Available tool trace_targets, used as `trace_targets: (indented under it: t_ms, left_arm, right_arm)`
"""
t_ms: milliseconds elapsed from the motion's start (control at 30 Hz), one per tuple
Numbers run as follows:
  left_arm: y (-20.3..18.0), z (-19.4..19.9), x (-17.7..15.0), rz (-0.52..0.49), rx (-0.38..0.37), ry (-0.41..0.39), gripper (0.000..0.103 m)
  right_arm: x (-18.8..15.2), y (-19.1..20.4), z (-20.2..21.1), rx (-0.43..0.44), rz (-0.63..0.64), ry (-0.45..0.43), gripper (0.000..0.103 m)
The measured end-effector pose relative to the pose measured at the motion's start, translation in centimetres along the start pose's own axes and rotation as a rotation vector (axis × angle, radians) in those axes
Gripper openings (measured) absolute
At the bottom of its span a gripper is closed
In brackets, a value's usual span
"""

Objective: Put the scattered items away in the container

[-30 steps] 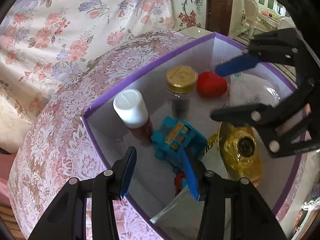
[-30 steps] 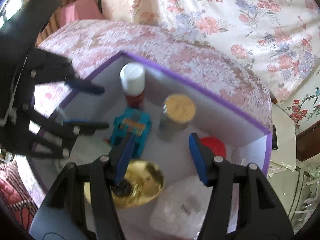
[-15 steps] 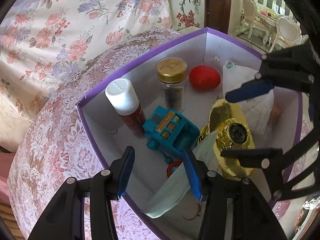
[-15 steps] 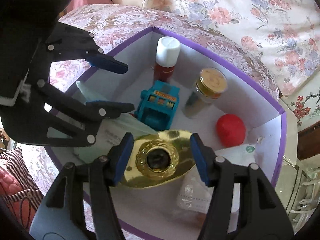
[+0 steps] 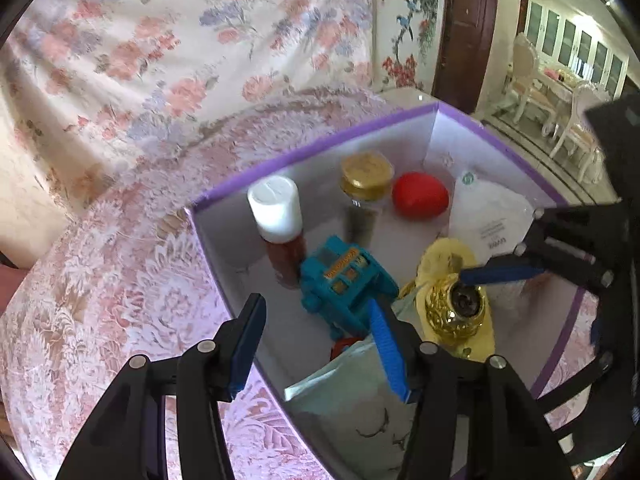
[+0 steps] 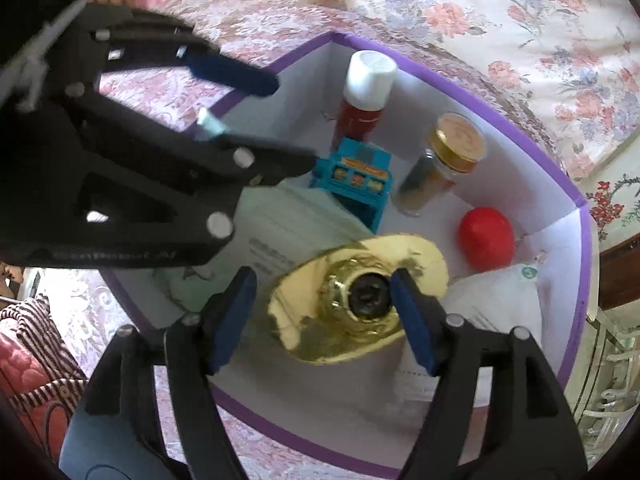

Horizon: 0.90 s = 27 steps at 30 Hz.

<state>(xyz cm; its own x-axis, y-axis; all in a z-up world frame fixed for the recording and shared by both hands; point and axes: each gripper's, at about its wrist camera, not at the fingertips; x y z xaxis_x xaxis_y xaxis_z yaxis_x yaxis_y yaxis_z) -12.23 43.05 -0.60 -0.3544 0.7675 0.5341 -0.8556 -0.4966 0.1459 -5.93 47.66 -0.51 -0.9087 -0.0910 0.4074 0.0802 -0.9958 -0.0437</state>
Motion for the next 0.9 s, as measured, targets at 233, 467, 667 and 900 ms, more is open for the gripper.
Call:
trace_targets:
  t_ms: [233, 467, 667, 900]
  left_arm:
    - [0.0, -0.7, 0.0, 0.000, -0.015, -0.017, 0.054]
    - [-1.1, -1.4, 0.5, 0.017, -0.107, -0.011, 0.055]
    - [-1.5, -2.7, 0.8, 0.043, -0.198, 0.041, 0.058]
    - [-2.8, -4.3, 2.4, 0.018, -0.241, 0.108, 0.078]
  right_arm:
    - [0.7, 0.1, 0.0, -0.128, 0.000, 0.051, 0.078]
    - [0.3, -1.7, 0.6, -0.218, -0.023, 0.100, 0.081]
    - [0.0, -2.2, 1.0, -0.207, -0.041, 0.078, 0.081]
    - [-1.3, -3.8, 3.2, -0.155, -0.132, 0.004, 0.082]
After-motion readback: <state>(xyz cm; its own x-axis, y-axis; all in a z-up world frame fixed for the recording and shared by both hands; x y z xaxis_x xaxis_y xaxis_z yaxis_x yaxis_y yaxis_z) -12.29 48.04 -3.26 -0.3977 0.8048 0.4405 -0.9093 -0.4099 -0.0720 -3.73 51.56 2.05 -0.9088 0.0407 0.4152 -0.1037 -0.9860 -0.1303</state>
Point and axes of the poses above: each gripper's, at about its wrist camera, not at the fingertips, and z roughly against the way its jaws point, y to its left, x to its top, and after that the axes turned 11 degrees about -z, right-handed
